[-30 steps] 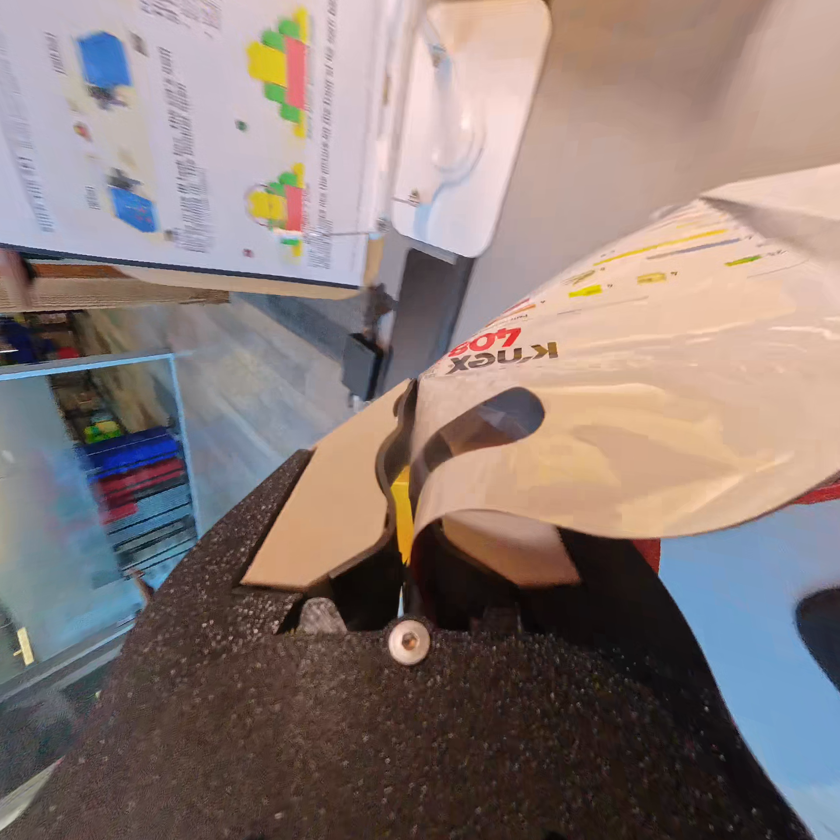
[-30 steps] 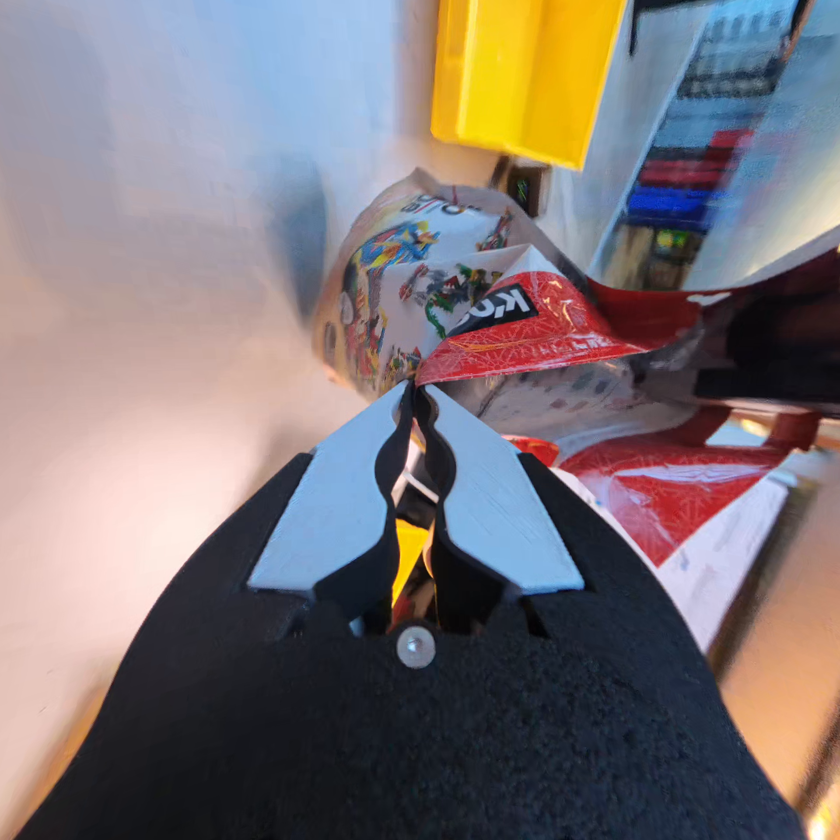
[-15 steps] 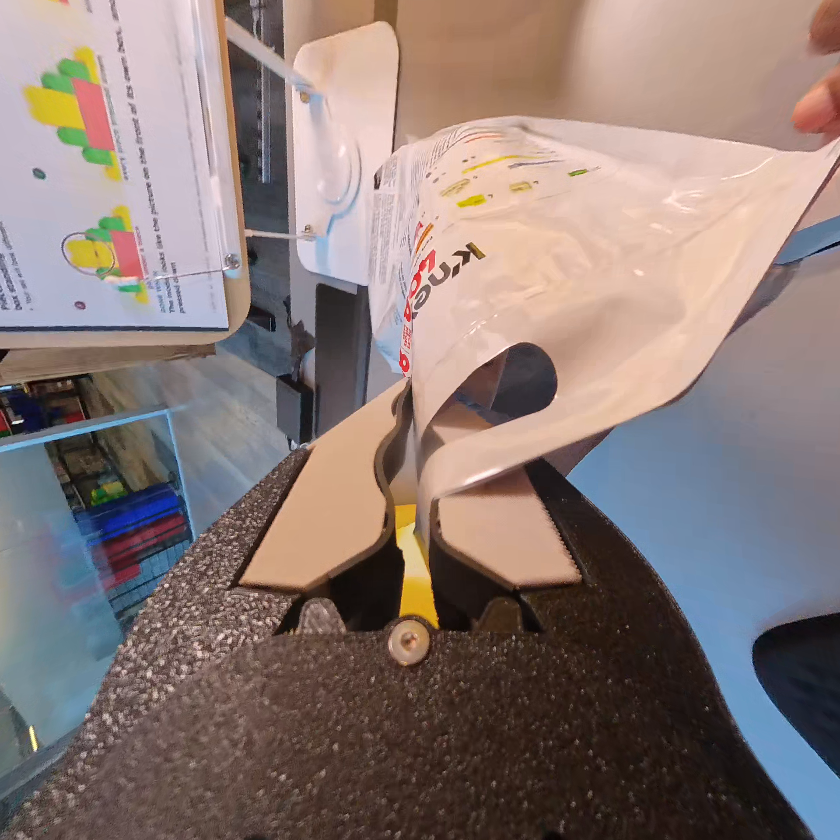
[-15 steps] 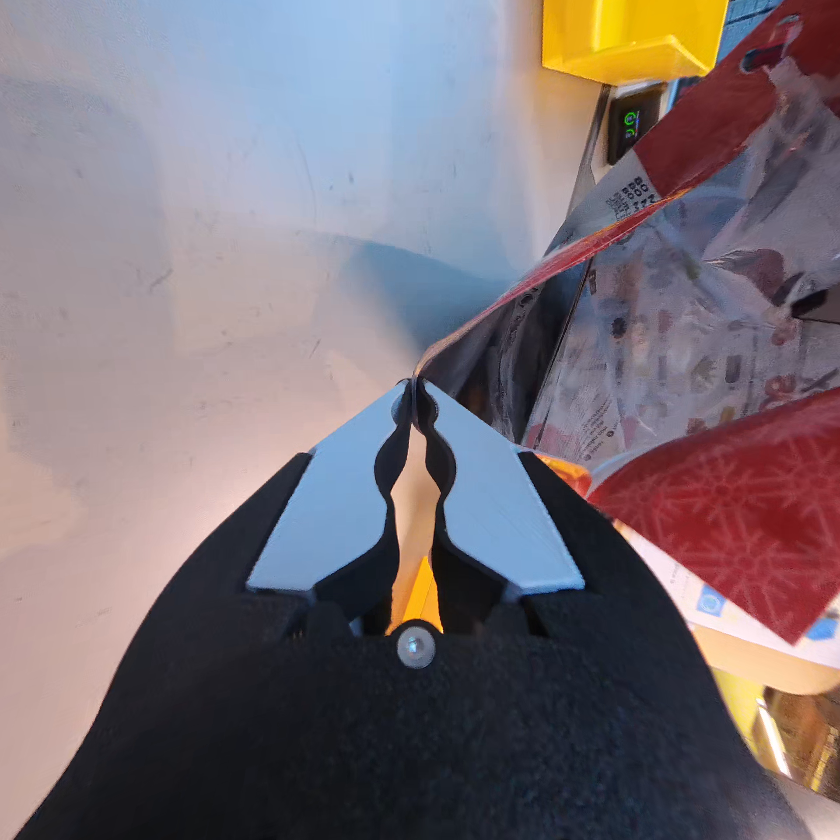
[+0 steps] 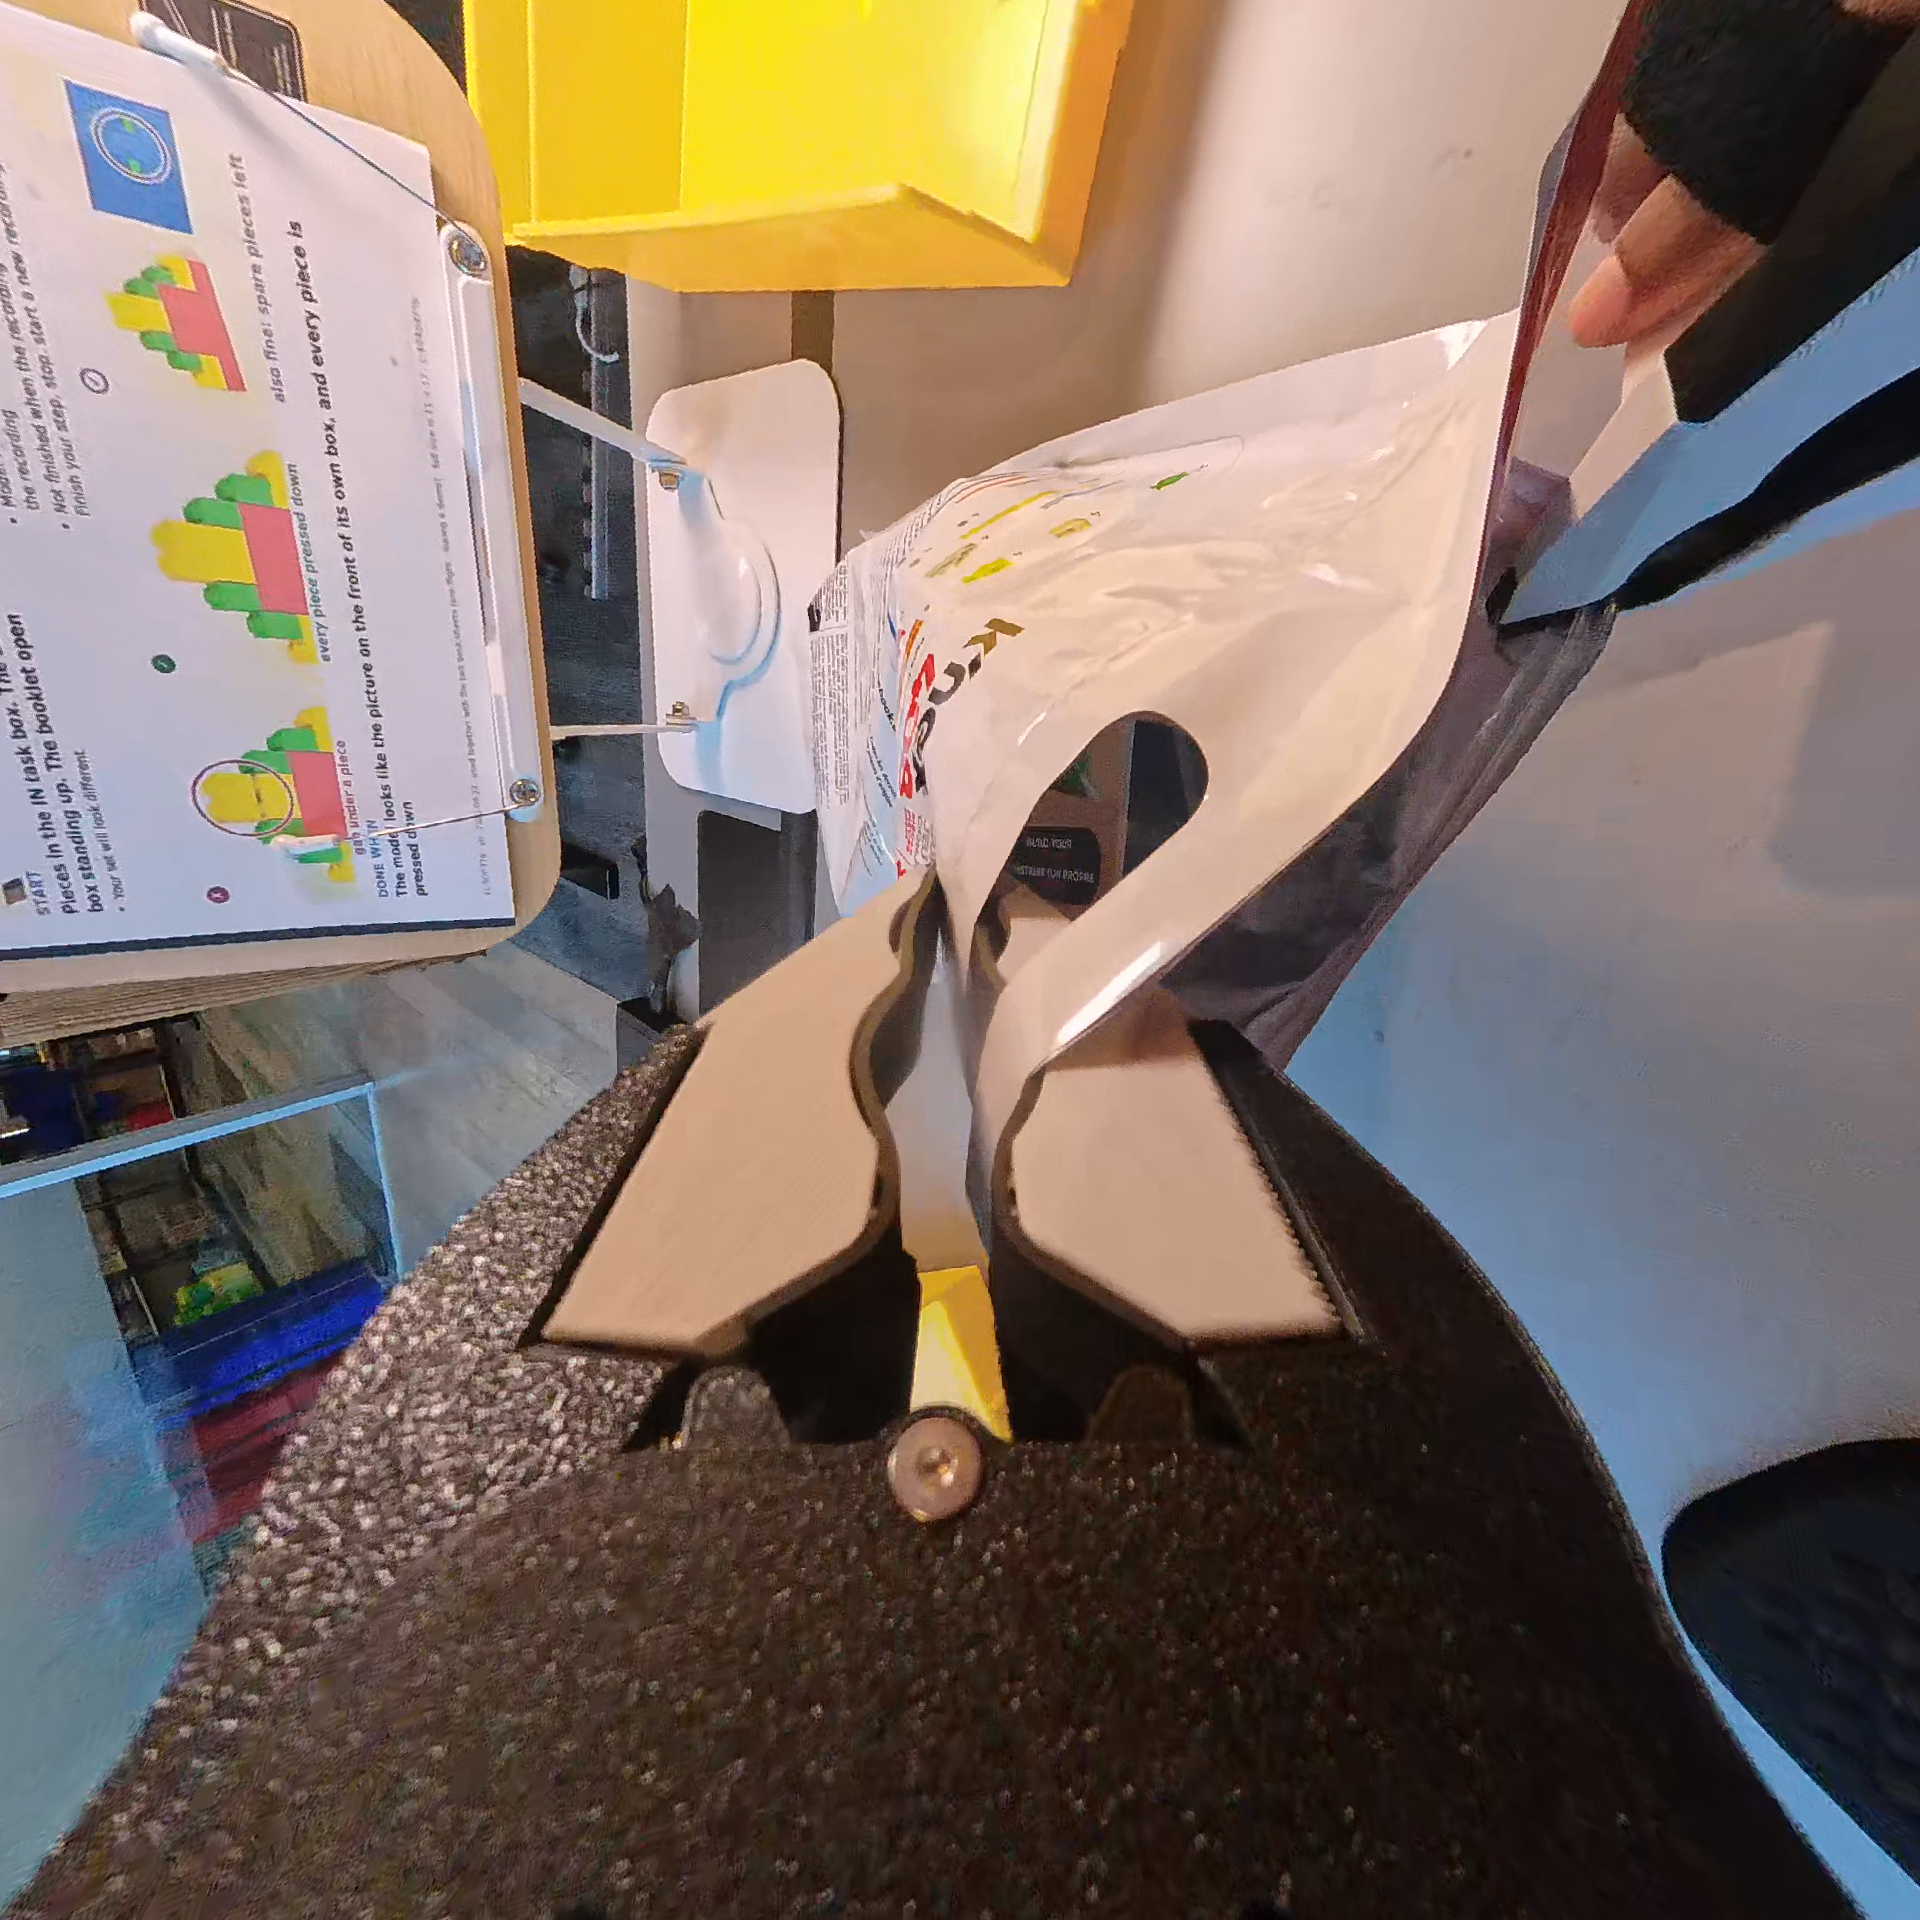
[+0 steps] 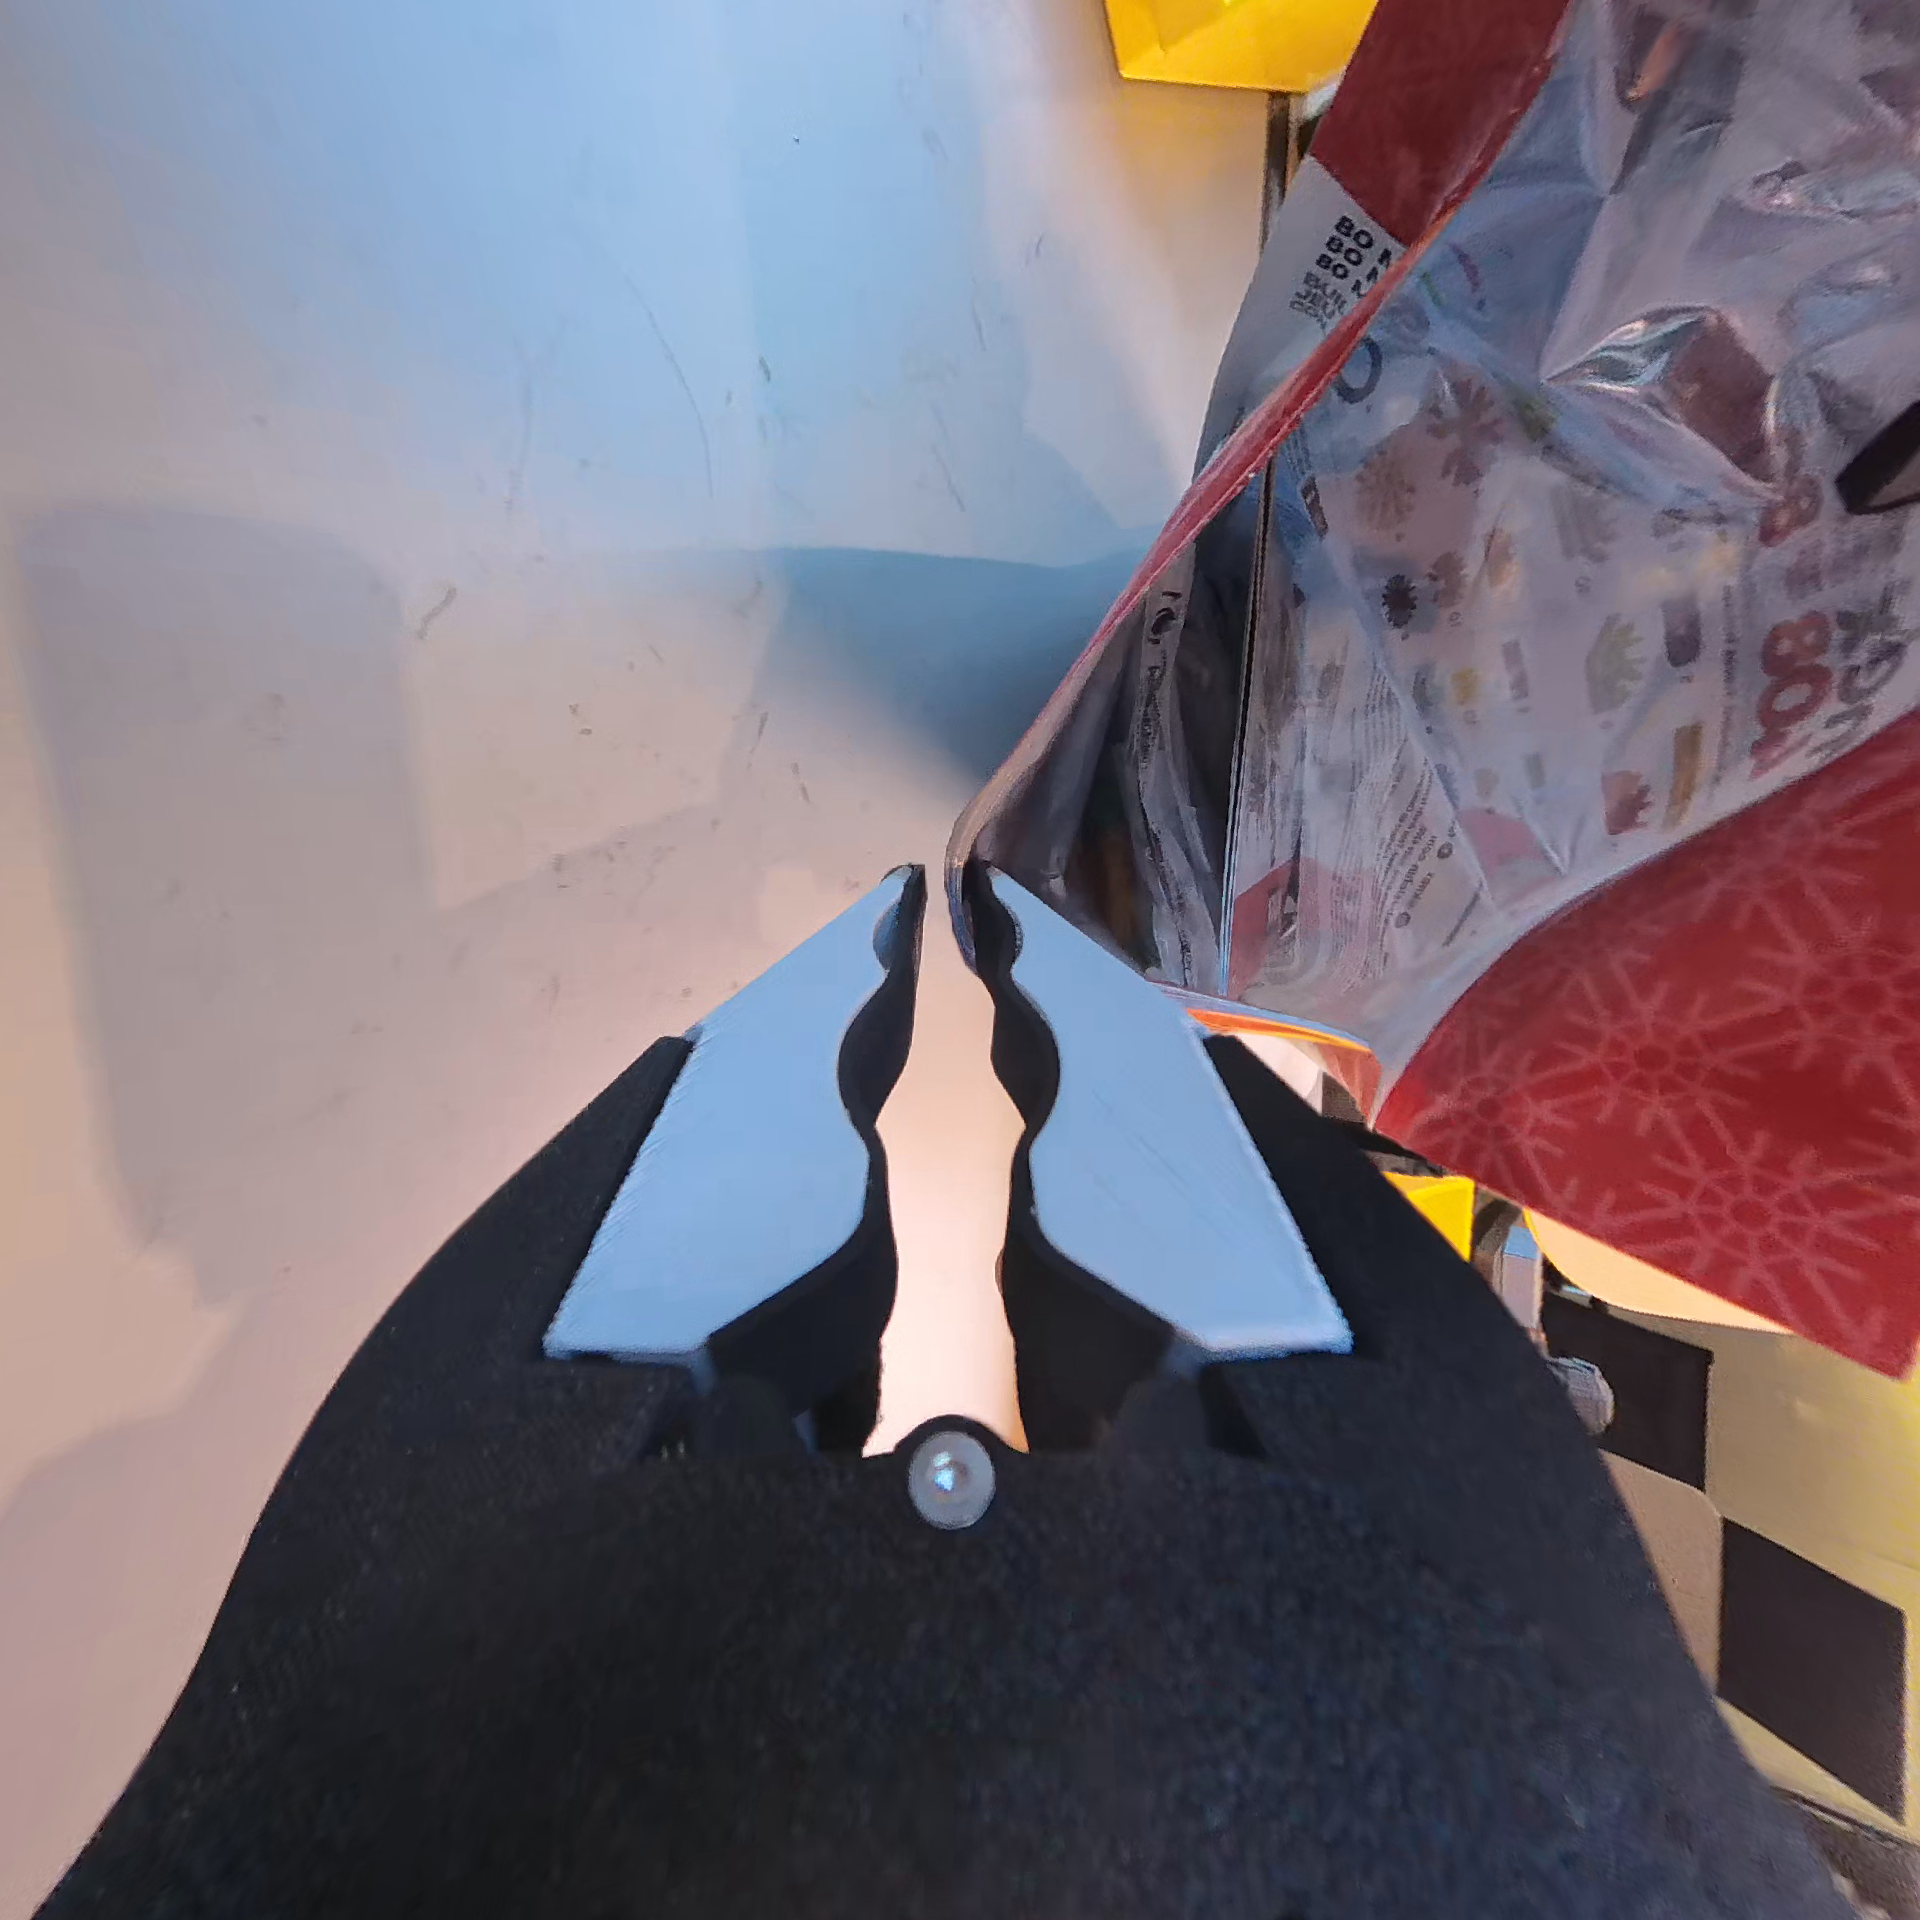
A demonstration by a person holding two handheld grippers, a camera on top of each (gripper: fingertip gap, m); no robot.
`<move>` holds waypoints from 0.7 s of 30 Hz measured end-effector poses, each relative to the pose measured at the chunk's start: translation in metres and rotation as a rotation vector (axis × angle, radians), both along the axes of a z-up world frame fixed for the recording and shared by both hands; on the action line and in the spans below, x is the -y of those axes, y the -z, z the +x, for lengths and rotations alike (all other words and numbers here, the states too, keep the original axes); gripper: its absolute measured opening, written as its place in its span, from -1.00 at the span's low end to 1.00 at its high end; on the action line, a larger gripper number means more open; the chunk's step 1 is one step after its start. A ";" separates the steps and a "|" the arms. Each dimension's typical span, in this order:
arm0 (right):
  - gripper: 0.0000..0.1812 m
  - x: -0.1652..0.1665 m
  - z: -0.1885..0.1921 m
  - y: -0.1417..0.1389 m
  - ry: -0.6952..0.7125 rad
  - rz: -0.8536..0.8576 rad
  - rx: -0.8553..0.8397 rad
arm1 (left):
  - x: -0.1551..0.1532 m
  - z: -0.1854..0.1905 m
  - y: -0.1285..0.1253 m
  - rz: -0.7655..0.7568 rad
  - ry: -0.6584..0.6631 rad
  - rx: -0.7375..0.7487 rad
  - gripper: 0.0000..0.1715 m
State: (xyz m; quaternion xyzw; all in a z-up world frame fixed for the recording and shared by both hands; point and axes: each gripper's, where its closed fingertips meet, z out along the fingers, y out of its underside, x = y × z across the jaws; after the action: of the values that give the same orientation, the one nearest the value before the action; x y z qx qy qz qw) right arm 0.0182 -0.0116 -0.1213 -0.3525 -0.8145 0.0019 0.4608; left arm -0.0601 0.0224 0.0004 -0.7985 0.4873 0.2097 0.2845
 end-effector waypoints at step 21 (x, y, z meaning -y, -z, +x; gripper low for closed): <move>-0.61 0.042 0.073 -0.151 -0.210 -0.638 -0.739 | 0.016 0.026 -0.094 0.053 0.153 0.595 -1.00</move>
State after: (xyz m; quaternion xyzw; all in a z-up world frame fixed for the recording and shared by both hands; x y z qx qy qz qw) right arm 0.0913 -0.0531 0.0293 -0.3679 -0.5869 0.4218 0.5851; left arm -0.0343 0.0064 0.0940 -0.7780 0.4357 -0.0428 0.4507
